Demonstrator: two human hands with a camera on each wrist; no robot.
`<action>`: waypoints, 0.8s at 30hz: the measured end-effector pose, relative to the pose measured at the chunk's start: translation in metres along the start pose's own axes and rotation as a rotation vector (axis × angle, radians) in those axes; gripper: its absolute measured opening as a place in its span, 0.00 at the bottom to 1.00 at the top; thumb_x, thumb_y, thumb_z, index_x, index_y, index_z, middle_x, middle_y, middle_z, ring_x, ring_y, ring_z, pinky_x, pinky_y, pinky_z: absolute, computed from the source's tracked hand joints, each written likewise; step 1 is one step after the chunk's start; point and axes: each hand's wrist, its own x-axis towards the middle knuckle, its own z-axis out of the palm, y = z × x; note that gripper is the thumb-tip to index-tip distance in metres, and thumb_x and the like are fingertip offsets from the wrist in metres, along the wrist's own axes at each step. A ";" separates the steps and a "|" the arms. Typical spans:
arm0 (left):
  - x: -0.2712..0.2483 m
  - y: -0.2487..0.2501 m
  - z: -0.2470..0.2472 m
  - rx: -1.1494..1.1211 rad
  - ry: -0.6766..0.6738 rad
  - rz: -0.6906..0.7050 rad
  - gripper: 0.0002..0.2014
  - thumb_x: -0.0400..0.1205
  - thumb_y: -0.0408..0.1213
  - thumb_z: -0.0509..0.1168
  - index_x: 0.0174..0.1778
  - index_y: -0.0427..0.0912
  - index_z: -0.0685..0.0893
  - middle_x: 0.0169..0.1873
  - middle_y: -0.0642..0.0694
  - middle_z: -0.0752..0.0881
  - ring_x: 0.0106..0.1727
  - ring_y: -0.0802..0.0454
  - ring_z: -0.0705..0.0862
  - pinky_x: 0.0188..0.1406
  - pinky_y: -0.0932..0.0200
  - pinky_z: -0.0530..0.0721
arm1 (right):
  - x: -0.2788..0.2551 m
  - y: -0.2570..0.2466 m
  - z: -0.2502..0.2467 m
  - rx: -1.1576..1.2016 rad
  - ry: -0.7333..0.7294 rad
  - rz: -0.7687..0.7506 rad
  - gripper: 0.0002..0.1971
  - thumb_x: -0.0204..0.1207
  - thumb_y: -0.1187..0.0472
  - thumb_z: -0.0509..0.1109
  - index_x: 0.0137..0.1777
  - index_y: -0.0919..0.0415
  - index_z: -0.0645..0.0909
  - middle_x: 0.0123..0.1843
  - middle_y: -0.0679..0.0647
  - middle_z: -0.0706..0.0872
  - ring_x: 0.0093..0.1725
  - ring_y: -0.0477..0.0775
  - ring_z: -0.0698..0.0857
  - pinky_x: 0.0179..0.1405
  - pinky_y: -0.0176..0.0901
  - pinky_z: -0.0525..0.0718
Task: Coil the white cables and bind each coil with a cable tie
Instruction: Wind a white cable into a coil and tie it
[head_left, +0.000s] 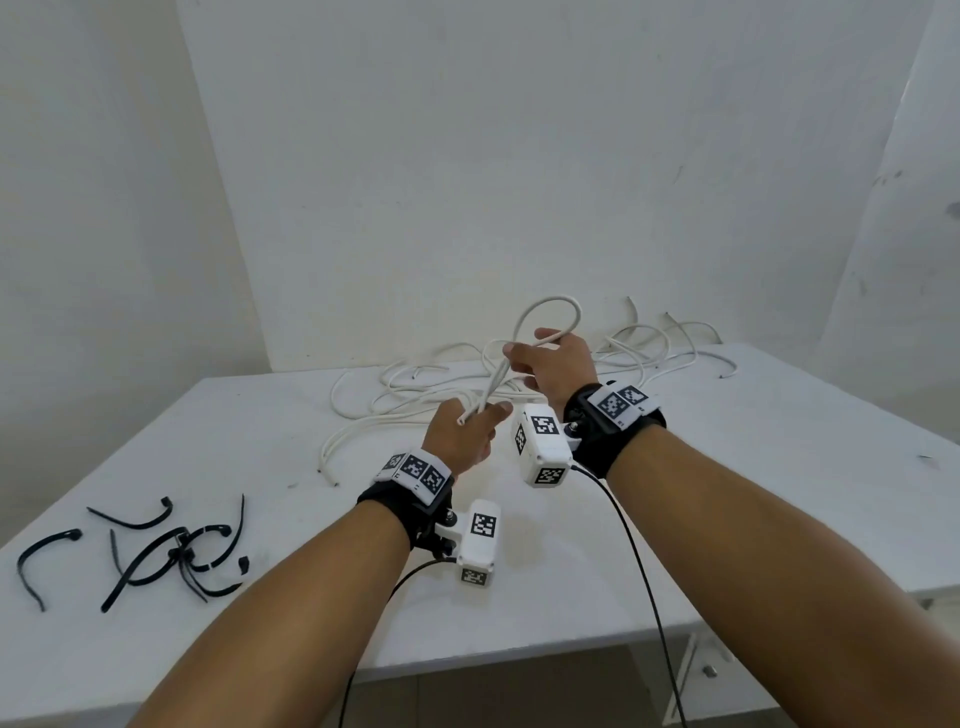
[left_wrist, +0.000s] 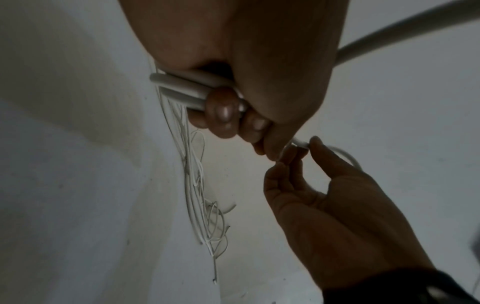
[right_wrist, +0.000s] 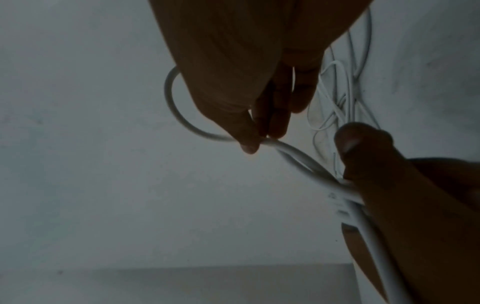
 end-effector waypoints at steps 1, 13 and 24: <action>0.000 0.001 -0.002 0.011 -0.004 -0.005 0.13 0.81 0.37 0.70 0.35 0.37 0.74 0.21 0.47 0.69 0.19 0.52 0.64 0.17 0.64 0.63 | -0.001 -0.001 0.001 0.050 -0.018 0.007 0.26 0.74 0.66 0.77 0.70 0.64 0.72 0.52 0.63 0.90 0.46 0.55 0.91 0.48 0.47 0.89; 0.008 0.006 -0.052 0.014 -0.039 -0.147 0.14 0.80 0.43 0.72 0.40 0.34 0.81 0.20 0.49 0.63 0.20 0.53 0.59 0.21 0.61 0.58 | 0.013 0.009 -0.019 0.053 -0.062 -0.049 0.24 0.80 0.70 0.68 0.74 0.60 0.70 0.38 0.54 0.82 0.30 0.49 0.74 0.23 0.39 0.74; 0.020 -0.002 -0.098 0.037 0.115 -0.208 0.16 0.84 0.46 0.67 0.36 0.38 0.78 0.18 0.50 0.65 0.14 0.54 0.61 0.16 0.63 0.60 | 0.028 0.016 -0.073 -0.848 -0.203 -0.405 0.16 0.75 0.39 0.73 0.55 0.47 0.80 0.25 0.45 0.73 0.25 0.44 0.72 0.30 0.41 0.70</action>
